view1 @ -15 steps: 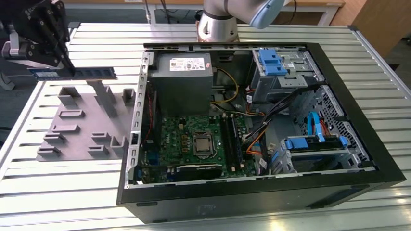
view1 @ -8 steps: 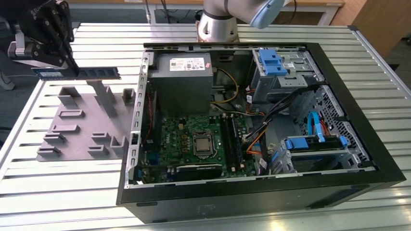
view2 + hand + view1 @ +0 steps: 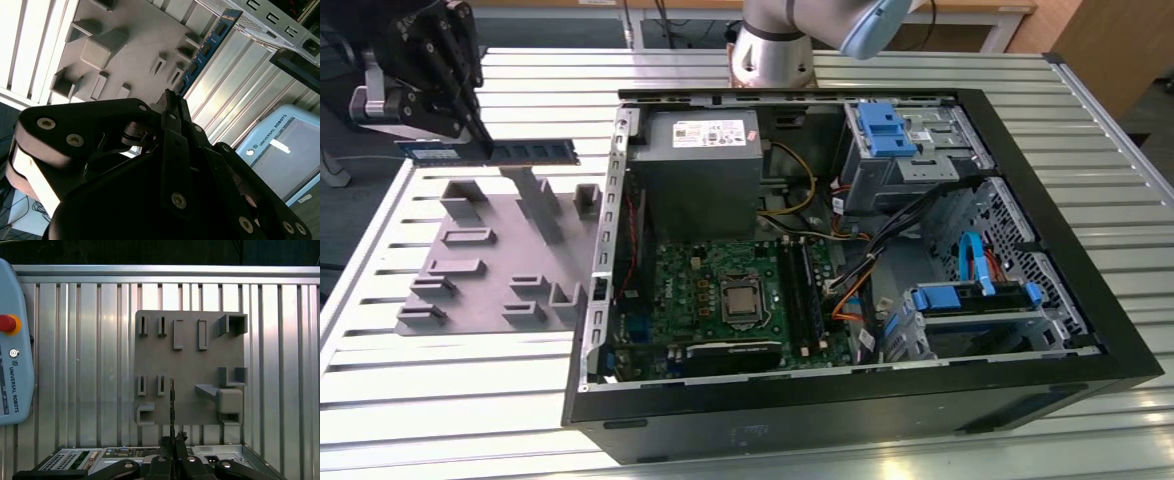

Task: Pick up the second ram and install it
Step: 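Pick up the second ram and move it above second insertion slot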

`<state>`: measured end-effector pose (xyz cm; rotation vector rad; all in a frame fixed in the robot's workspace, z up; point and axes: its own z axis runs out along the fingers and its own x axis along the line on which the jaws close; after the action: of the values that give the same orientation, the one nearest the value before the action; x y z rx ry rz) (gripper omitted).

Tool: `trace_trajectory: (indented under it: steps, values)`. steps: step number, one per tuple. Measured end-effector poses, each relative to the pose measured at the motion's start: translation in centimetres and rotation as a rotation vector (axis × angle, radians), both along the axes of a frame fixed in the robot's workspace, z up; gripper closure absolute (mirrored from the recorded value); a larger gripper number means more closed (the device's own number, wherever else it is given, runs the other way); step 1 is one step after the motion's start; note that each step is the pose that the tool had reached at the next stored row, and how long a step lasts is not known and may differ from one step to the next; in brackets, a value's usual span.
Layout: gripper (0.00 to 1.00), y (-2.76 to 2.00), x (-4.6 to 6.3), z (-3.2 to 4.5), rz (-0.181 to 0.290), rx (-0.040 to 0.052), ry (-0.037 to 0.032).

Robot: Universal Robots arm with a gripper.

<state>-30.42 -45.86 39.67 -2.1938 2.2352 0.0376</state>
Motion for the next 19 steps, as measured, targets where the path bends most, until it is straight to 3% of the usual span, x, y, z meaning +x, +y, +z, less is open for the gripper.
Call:
trace_trajectory:
  steps: [19]
  values:
    - [0.86,0.0,1.1,0.01,0.0,-0.0001,0.0001]
